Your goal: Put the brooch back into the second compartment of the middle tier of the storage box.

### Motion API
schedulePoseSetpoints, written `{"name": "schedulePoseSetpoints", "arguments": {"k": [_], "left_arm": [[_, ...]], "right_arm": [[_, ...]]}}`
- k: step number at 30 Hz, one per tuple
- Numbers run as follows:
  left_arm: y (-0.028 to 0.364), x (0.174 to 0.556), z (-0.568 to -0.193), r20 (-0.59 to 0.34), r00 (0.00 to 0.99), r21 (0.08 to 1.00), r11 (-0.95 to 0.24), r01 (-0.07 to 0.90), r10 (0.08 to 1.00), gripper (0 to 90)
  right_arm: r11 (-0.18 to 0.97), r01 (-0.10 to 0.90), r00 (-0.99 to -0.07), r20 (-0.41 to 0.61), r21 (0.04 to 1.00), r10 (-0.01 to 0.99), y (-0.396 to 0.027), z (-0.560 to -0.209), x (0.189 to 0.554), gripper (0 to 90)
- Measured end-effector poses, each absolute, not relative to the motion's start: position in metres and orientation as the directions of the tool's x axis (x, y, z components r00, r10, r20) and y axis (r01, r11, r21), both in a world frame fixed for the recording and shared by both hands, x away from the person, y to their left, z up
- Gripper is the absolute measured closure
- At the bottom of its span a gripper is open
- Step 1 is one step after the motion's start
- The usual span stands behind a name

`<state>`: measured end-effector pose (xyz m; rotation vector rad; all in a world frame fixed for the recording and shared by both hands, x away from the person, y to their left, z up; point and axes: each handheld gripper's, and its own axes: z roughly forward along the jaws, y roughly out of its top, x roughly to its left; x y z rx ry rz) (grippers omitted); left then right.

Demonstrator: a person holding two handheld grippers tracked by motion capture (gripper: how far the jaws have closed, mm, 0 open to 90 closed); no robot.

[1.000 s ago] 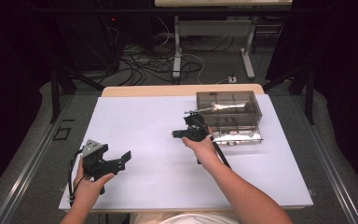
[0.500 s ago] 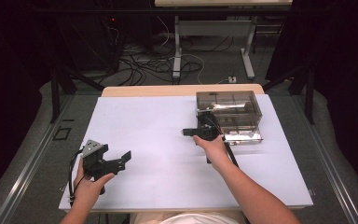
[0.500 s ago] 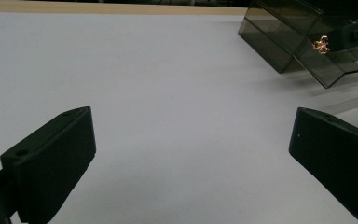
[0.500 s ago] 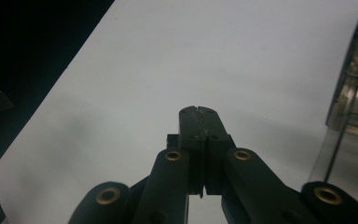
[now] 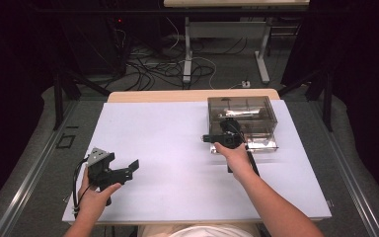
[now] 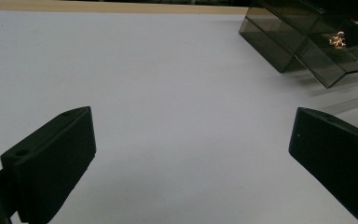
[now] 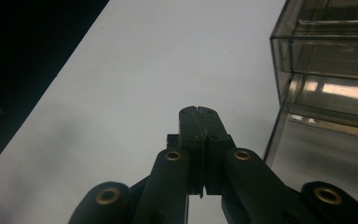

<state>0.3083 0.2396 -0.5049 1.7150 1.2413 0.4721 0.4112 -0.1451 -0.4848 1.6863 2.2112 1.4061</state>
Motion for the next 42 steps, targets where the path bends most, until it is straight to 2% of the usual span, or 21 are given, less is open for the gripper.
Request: {"name": "schedulePoseSetpoints", "arguments": {"k": [42], "left_arm": [[0.239,0.309,-0.506,-0.206,0.411,0.843,-0.052,0.536,0.888,0.6]], "right_arm": [[-0.132,0.747,-0.279,0.487,0.652,0.828,-0.227,-0.496,0.403,89.8]]}}
